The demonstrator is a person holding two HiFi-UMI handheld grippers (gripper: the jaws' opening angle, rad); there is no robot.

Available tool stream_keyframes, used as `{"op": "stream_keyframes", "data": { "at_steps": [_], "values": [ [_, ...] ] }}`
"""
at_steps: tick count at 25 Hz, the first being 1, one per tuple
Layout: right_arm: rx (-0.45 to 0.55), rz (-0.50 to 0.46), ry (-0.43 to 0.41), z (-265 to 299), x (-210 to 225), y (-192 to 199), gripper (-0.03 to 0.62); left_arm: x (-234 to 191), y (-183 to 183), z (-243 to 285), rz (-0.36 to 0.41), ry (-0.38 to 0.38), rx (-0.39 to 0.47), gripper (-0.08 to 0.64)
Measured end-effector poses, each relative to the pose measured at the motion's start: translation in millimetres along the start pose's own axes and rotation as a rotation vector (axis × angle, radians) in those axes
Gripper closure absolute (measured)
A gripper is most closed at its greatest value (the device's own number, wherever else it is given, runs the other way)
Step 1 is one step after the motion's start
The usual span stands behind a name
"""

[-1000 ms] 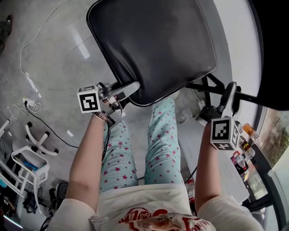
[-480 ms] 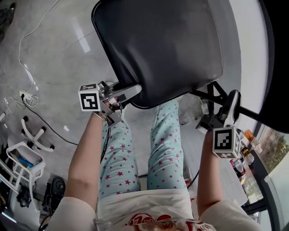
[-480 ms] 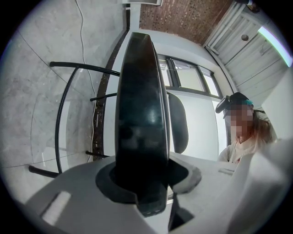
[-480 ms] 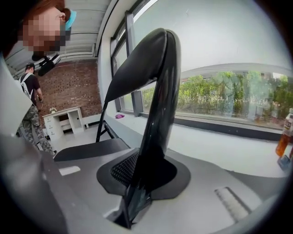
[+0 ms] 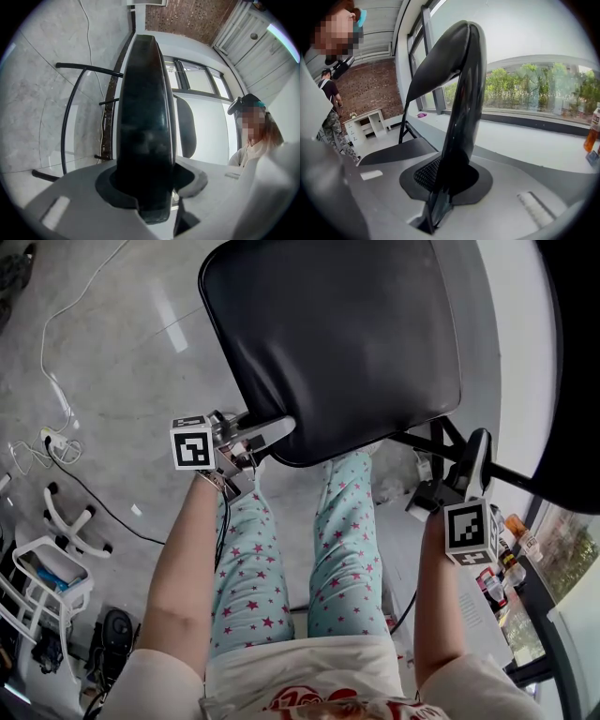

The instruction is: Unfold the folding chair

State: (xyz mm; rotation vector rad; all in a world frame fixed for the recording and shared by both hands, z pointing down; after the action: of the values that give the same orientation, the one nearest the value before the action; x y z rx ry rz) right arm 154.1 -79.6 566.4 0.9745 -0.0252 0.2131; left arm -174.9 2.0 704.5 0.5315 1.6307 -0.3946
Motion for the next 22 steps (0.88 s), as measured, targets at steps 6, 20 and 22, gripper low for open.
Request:
{"op": "stream_keyframes", "data": {
  "at_steps": [6, 20, 22],
  "values": [
    [-0.024, 0.012, -0.004, 3.9, 3.0, 7.5, 0.512, -12.9, 0.7, -5.5, -0.004, -0.030, 0.021, 0.354],
    [-0.021, -0.044, -0.008, -5.6, 13.8, 9.2, 0.387, -12.2, -4.6, -33.5, 0.014, -0.170, 0.053, 0.273],
    [-0.029, -0.043, -0.012, -10.1, 12.8, 10.5, 0.381, -5.6, -10.9, -44.2, 0.050, -0.223, 0.088, 0.273]
  ]
}}
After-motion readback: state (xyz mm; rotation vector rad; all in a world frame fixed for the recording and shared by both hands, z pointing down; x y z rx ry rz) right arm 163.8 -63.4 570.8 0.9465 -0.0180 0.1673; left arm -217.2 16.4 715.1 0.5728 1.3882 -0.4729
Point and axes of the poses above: the fingertips, and each gripper's own axes: z forward along the fingers, x to its right, y out of its underside, the point moved 5 cm from there along -z, backward along the fingers, and after that the axes turned 5 degrees about y, right-handed, at the moved point
